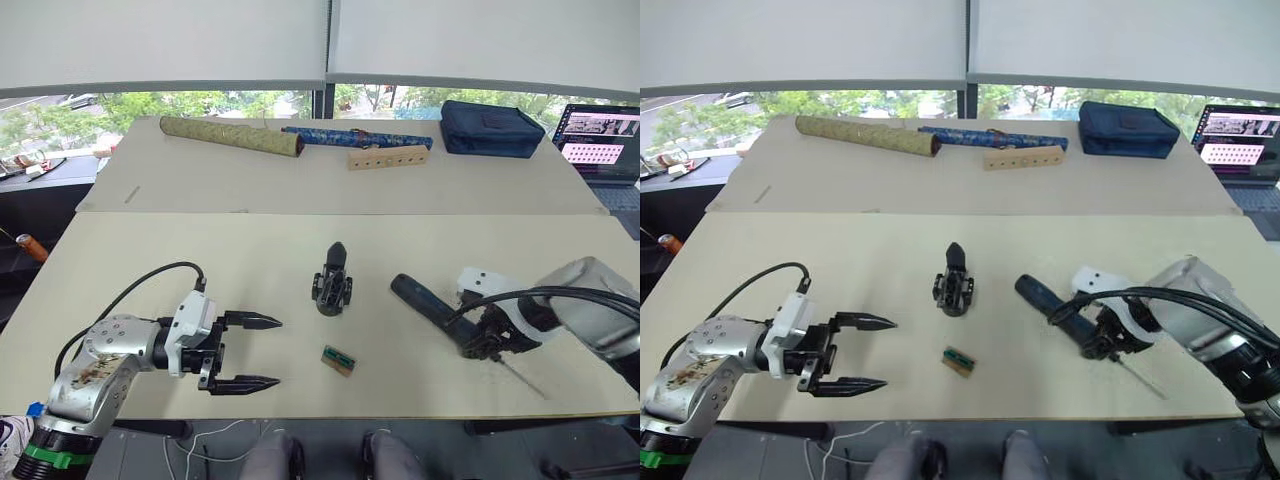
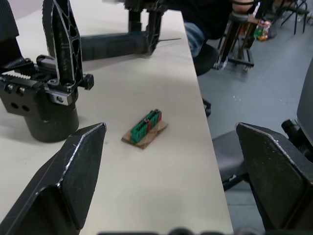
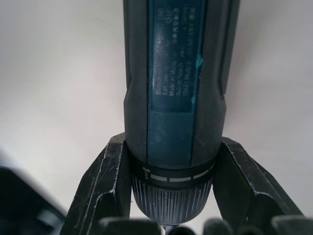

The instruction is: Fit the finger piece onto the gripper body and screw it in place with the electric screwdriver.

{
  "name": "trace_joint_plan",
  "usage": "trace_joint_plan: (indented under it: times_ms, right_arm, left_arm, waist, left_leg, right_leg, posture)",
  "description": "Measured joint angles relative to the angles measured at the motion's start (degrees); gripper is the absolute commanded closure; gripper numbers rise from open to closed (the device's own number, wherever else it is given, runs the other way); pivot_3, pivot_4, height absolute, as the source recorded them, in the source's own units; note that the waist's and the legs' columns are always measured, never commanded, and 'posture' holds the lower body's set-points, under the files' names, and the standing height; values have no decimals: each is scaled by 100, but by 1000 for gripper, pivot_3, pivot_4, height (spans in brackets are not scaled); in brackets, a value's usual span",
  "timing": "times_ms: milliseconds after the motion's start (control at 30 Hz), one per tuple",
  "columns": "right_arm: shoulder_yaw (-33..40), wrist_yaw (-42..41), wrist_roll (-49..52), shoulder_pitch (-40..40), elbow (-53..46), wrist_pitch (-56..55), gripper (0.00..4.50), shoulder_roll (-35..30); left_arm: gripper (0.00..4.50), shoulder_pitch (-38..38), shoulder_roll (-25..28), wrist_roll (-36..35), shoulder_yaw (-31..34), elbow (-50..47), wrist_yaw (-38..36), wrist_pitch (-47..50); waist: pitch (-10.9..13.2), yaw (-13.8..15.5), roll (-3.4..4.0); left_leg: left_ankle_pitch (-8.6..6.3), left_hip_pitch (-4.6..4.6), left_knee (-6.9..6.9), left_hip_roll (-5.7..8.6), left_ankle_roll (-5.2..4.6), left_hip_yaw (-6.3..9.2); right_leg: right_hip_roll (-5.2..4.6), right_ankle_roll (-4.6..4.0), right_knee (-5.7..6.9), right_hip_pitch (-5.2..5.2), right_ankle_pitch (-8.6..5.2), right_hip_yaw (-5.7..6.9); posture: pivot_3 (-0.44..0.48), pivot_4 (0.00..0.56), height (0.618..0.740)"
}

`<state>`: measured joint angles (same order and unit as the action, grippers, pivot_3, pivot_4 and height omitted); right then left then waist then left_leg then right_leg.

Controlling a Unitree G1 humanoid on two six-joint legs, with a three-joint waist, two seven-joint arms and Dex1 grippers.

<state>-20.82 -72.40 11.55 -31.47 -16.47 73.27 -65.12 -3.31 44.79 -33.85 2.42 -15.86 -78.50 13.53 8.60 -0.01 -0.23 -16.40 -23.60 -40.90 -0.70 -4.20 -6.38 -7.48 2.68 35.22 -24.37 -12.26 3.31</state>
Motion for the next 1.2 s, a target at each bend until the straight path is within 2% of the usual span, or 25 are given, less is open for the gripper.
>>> trace_joint_plan:
  times_ms: [133, 267, 333, 433, 667, 833, 967, 1200]
  right_arm:
    - [1965, 92, 750, 600, -418, 42, 2605, 176]
    - [3948, 282, 1607, 795, -601, -450, 2605, 1365]
    - [4640, 379, 2138, 837, -718, -765, 2605, 1943]
    - [5105, 672, 2559, 1129, -1142, -1088, 2605, 2394]
    - [5091, 1208, 3259, 1835, -2077, -2173, 2605, 3321]
    - [4354, 1017, 3104, 2341, -2441, -3614, 2605, 3784]
    - [3446, 862, 2671, 2347, -2332, -4554, 2605, 3931]
    - [2576, 195, 2162, 2270, -1367, -5690, 2605, 3729]
  left_arm:
    - [0, 3, 43, -13, 216, 71, -50, -93]
    - [0, -22, 54, -25, 341, 286, -163, -111]
    - [0, -112, 49, 18, 308, 566, -309, -181]
    - [0, -274, -119, 260, 153, 995, -368, -499]
    - [0, -413, -664, 831, -444, 1323, -241, -1015]
    - [0, -546, -1180, 1383, -947, 1384, 289, -1180]
    - [0, -596, -1352, 1742, -1263, 1554, 527, -1406]
    - [0, -859, -1708, 2085, -1539, 1917, 810, -1486]
  waist:
    - [3, 20, 5]
    - [3, 30, 4]
    - [3, 43, 5]
    - [3, 104, 5]
    - [3, 66, 5]
    - [3, 67, 5]
    - [3, 41, 5]
    - [3, 87, 5]
  left_leg:
    - [-1, 1, -1, 0, -2, 0]
    - [-1, 9, 3, -2, -1, 1]
    - [0, 10, 4, -1, -1, 0]
    - [0, 9, 3, 1, -1, 5]
    - [1, 14, 0, 2, -2, 2]
    - [1, 16, -3, 5, -2, 2]
    - [1, 29, -1, 4, -2, -3]
    - [-3, 28, -8, 7, -10, -2]
  right_leg:
    - [0, -2, 0, 3, 2, 1]
    - [9, -5, 0, 12, 4, 3]
    - [11, -5, 4, 11, 4, 4]
    - [11, -4, 0, 18, 4, 13]
    - [13, -2, 3, 19, 6, 7]
    - [15, -1, 9, 22, 6, 2]
    - [19, -2, 17, 22, 5, -8]
    - [18, -1, 14, 29, 6, -10]
  posture:
    - [0, 150, 734]
    - [0, 150, 734]
    - [0, 150, 734]
    - [0, 150, 734]
    - [0, 150, 734]
    - [0, 150, 734]
    - [0, 150, 734]
    - [0, 150, 734]
